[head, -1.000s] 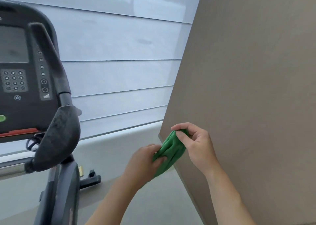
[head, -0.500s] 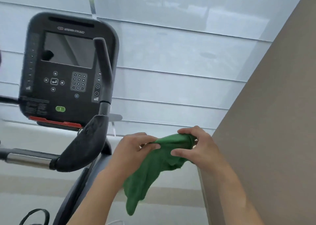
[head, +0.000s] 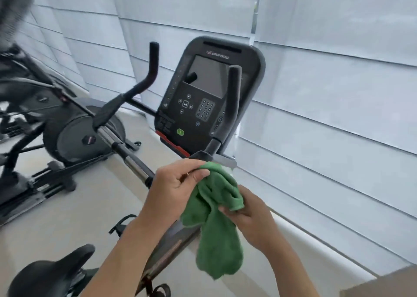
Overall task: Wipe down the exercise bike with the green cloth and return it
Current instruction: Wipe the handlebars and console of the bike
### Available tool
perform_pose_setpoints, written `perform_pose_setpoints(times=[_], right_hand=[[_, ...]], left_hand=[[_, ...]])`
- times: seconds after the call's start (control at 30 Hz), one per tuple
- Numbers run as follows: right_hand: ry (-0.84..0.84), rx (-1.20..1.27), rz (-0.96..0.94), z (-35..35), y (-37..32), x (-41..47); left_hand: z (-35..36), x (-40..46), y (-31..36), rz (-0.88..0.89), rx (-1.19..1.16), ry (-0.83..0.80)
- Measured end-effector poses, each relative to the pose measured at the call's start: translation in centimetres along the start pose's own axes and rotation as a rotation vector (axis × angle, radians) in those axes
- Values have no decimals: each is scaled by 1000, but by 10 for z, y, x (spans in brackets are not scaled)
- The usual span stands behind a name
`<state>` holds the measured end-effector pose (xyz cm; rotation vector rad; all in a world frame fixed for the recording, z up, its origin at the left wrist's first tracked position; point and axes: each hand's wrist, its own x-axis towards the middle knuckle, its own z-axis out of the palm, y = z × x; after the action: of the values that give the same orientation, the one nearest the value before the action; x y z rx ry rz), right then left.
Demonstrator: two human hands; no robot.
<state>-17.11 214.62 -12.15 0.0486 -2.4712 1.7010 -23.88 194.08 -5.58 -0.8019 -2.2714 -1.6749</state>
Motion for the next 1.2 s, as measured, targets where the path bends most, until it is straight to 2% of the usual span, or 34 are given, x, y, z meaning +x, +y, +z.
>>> perform_pose_setpoints(times=[0.2, 0.43, 0.5, 0.63, 0.77, 0.97, 1.1, 1.2], right_hand=[[136, 83, -97, 14, -21, 19], [354, 69, -130, 57, -58, 58], [437, -41, -110, 69, -62, 74], [497, -572, -58, 101, -60, 103], [473, -785, -112, 133, -43, 86], [405, -973, -207, 161, -25, 52], [489, -1040, -299, 146, -29, 80], [489, -1064, -319, 133, -35, 103]], left_hand=[[-39, 6, -22, -111, 119, 145], [-78, 25, -71, -187, 219, 175], [-94, 28, -83, -194, 223, 153], [-121, 37, -109, -180, 165, 110], [-131, 45, -134, -137, 132, 17], [-120, 62, -161, 94, 160, -83], [-108, 72, -189, 177, 218, -42], [-102, 69, -201, 221, 269, -18]])
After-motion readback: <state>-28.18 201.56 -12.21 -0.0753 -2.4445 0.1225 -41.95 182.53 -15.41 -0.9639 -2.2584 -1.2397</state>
